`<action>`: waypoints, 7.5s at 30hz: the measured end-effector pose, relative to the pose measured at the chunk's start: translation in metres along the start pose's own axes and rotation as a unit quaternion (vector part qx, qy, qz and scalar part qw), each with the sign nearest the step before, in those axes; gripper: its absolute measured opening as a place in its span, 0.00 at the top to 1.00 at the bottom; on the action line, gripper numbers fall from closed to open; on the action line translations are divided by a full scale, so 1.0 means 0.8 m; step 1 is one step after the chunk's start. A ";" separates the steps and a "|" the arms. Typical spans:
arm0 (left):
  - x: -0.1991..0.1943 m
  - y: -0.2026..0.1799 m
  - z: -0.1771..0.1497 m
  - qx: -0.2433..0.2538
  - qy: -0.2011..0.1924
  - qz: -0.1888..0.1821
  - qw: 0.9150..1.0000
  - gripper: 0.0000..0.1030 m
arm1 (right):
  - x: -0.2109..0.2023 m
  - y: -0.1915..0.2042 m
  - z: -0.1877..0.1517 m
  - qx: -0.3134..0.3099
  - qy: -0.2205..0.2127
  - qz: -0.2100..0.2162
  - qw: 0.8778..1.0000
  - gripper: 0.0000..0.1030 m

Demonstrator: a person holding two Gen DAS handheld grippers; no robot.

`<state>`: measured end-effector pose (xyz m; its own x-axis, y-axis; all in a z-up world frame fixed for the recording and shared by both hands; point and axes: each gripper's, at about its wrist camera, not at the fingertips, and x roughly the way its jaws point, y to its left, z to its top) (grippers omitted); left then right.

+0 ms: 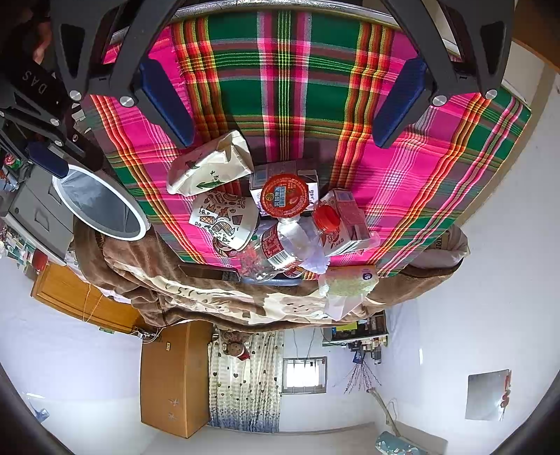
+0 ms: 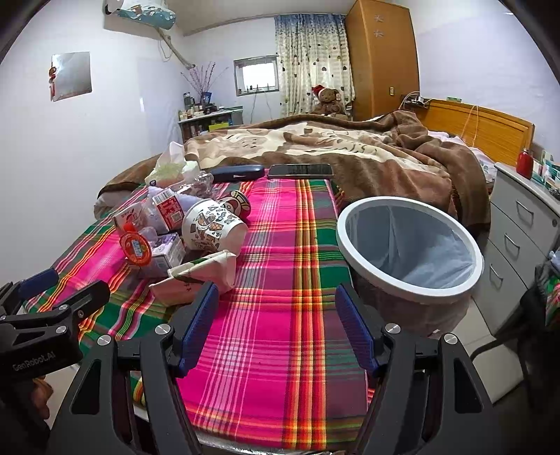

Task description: Collect trash

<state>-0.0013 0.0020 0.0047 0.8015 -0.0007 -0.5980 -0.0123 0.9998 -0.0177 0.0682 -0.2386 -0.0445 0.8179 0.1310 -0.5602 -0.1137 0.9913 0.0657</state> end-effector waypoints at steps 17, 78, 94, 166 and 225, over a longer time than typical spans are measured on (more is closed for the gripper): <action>0.000 0.004 -0.002 -0.002 -0.001 0.000 1.000 0.00 | -0.001 -0.001 -0.001 -0.004 -0.003 -0.004 1.000 0.32; 0.063 0.071 0.042 -0.027 0.018 -0.042 0.999 0.00 | 0.066 0.029 0.020 0.035 0.055 0.110 0.992 0.32; 0.100 0.079 0.060 -0.029 0.038 -0.083 0.995 0.00 | 0.098 0.024 0.004 0.089 0.137 0.114 0.980 0.71; 0.089 -0.100 0.116 0.059 0.030 -0.172 0.983 0.56 | 0.049 -0.118 0.067 0.115 0.042 0.011 0.992 0.76; 0.122 -0.214 0.104 0.091 0.047 -0.232 0.967 0.35 | 0.066 -0.214 0.061 0.130 0.049 -0.059 0.989 0.46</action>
<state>0.1287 -0.1674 0.0156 0.6381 -0.4428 -0.6299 0.4473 0.8790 -0.1648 0.1583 -0.4007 -0.0454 0.7569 0.0252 -0.6530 0.1383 0.9704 0.1978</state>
